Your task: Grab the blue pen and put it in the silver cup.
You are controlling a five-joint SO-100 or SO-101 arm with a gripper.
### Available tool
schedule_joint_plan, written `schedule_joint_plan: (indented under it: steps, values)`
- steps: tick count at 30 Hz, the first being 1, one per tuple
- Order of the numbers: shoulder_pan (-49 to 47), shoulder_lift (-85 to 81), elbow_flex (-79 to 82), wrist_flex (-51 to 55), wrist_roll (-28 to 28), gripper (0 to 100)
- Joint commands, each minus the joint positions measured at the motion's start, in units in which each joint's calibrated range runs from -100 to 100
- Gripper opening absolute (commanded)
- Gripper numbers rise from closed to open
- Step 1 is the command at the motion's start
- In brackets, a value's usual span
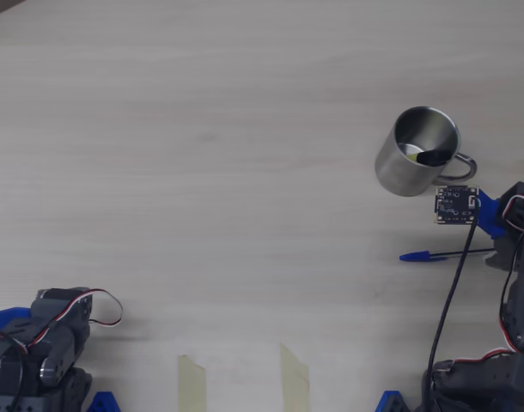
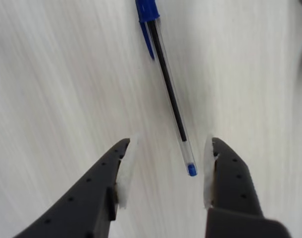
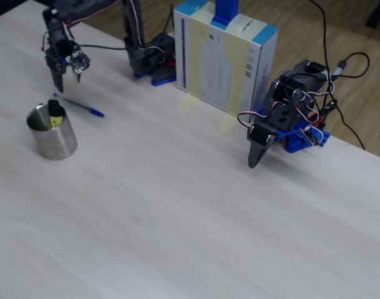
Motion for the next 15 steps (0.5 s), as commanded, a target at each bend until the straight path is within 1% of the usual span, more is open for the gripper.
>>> schedule_joint_plan:
  steps: [1, 7, 15]
  values:
    - [0.36, 3.56, -4.11, -0.43, 0.35, 22]
    - [0.45, 9.54, -7.73, -0.43, 0.35, 22]
    - [0.54, 12.94, -9.08, -0.43, 0.35, 22]
